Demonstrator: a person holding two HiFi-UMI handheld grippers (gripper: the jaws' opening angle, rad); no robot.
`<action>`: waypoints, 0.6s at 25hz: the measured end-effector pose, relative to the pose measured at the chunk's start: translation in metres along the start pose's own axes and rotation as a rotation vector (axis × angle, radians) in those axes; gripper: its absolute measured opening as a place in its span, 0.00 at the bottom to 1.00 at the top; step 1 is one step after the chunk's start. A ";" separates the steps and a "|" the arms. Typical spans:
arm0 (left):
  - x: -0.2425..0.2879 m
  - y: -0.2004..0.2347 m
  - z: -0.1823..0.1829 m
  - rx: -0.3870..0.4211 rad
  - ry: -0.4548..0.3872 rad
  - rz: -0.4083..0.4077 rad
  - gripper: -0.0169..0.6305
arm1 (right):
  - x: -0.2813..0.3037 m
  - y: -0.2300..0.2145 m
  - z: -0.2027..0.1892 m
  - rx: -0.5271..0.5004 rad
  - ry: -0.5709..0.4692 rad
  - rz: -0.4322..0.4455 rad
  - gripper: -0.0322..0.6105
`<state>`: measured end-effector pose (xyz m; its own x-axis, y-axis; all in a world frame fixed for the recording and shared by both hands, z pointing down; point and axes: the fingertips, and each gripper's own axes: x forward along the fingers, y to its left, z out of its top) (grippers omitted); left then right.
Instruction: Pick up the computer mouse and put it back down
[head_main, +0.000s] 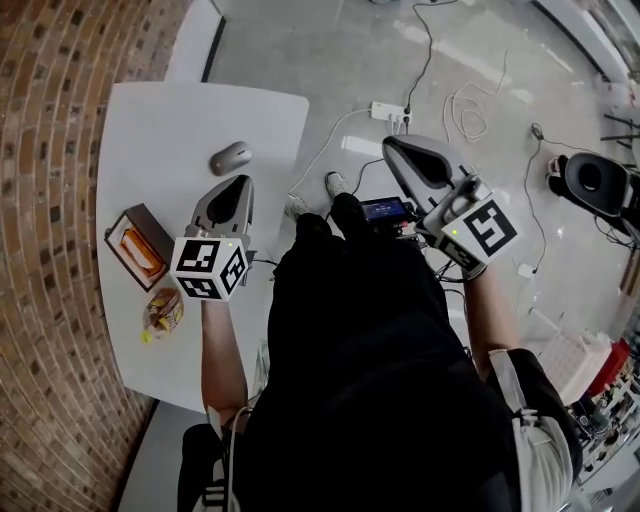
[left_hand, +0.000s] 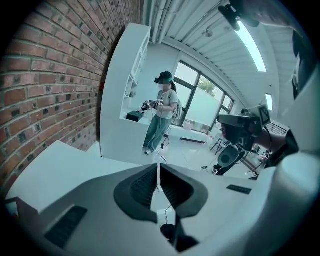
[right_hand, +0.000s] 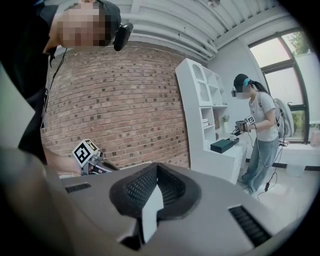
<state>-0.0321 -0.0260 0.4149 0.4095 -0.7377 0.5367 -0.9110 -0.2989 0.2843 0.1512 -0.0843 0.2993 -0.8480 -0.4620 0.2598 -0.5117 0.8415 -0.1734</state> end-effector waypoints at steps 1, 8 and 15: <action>0.002 0.000 -0.002 0.009 0.014 -0.010 0.05 | -0.002 0.001 -0.002 0.015 0.003 -0.006 0.07; 0.016 0.014 -0.013 0.052 0.066 -0.032 0.05 | -0.004 0.009 -0.013 0.066 0.019 -0.040 0.07; 0.029 0.025 -0.031 0.114 0.149 -0.045 0.12 | -0.001 0.017 -0.020 0.093 0.034 -0.049 0.07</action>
<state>-0.0411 -0.0363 0.4619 0.4450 -0.6267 0.6397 -0.8878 -0.4023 0.2234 0.1458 -0.0640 0.3149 -0.8171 -0.4909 0.3023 -0.5645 0.7877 -0.2468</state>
